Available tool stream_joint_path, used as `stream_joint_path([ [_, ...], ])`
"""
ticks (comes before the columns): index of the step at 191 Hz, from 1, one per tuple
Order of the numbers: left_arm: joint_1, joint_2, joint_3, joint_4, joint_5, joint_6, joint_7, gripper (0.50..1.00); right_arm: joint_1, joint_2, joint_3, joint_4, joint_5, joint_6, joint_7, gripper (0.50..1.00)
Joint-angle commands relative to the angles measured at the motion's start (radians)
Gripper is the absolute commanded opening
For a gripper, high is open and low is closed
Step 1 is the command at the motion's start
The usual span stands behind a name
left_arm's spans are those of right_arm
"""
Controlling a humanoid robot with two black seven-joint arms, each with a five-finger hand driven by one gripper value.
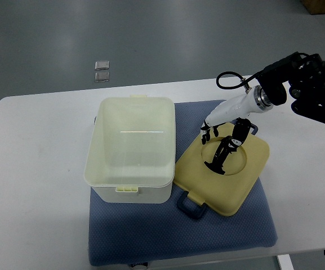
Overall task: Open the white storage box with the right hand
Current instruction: 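Open the right hand, release the handle, and raise the hand away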
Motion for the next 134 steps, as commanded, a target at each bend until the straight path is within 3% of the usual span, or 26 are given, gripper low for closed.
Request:
stream_joint_path([
  [1,0.000,0.000,0.002,-0.005,0.000,0.000,0.000,1.000,0.002,-0.009,0.010,-0.007,0.000,0.002,0.000,0.924],
  [46,0.000,0.000,0.002,-0.006,0.000,0.000,0.000,1.000,-0.008,-0.067,0.182,-0.113,0.051,-0.006,0.000,0.924],
  [68,0.000,0.000,0.002,-0.006,0.000,0.000,0.000,1.000,-0.067,-0.052,0.349,-0.266,0.259,-0.094,0.000,0.924],
  [88,0.000,0.000,0.000,-0.008,0.000,0.000,0.002,1.000,-0.152,-0.006,0.524,-0.377,0.668,-0.130,-0.006,0.924],
  [110,0.000,0.000,0.000,-0.009,0.000,0.000,0.000,1.000,-0.245,0.046,0.617,-0.400,1.210,-0.149,-0.080,0.924],
  [116,0.000,0.000,0.000,-0.009,0.000,0.000,0.000,1.000,-0.268,0.068,0.620,-0.401,1.429,-0.179,-0.100,0.924],
  [134,0.000,0.000,0.000,-0.009,0.000,0.002,0.000,1.000,-0.307,0.106,0.626,-0.403,1.780,-0.252,-0.107,0.924],
])
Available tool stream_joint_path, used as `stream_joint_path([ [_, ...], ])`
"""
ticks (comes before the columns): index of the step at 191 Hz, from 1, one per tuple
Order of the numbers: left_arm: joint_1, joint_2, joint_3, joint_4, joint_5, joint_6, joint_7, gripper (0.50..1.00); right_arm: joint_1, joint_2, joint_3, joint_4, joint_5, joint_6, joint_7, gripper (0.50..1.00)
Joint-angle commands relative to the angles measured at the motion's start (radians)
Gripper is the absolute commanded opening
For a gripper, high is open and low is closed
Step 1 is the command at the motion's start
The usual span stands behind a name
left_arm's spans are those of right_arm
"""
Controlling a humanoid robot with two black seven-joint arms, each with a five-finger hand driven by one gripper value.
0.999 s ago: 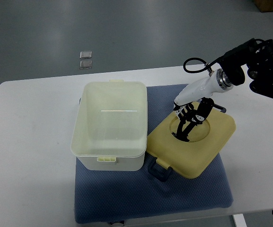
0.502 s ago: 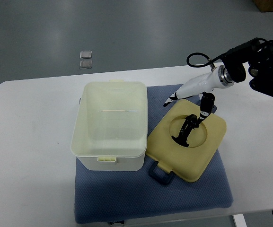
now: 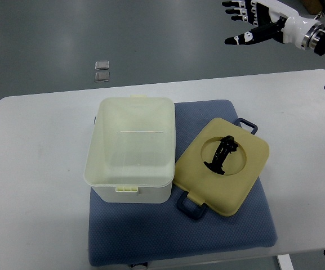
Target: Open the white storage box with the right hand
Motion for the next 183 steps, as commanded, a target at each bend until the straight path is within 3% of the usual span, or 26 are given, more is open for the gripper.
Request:
stream_joint_path([
  [1,0.000,0.000,0.000,0.000,0.000,0.002,0.000,1.000,-0.055,0.050,0.017,-0.005,0.750,-0.072,-0.020,0.924],
  [22,0.000,0.000,0.002,0.000,0.000,0.002,0.000,1.000,-0.107,0.096,0.029,-0.008,0.959,-0.071,-0.006,0.926],
  [52,0.000,0.000,0.002,0.002,0.000,0.003,0.000,1.000,-0.188,0.173,0.121,-0.008,0.988,-0.040,0.065,0.926],
  [183,0.000,0.000,0.000,0.000,0.000,0.002,0.000,1.000,-0.293,0.210,0.130,-0.008,0.970,-0.029,0.069,0.926],
])
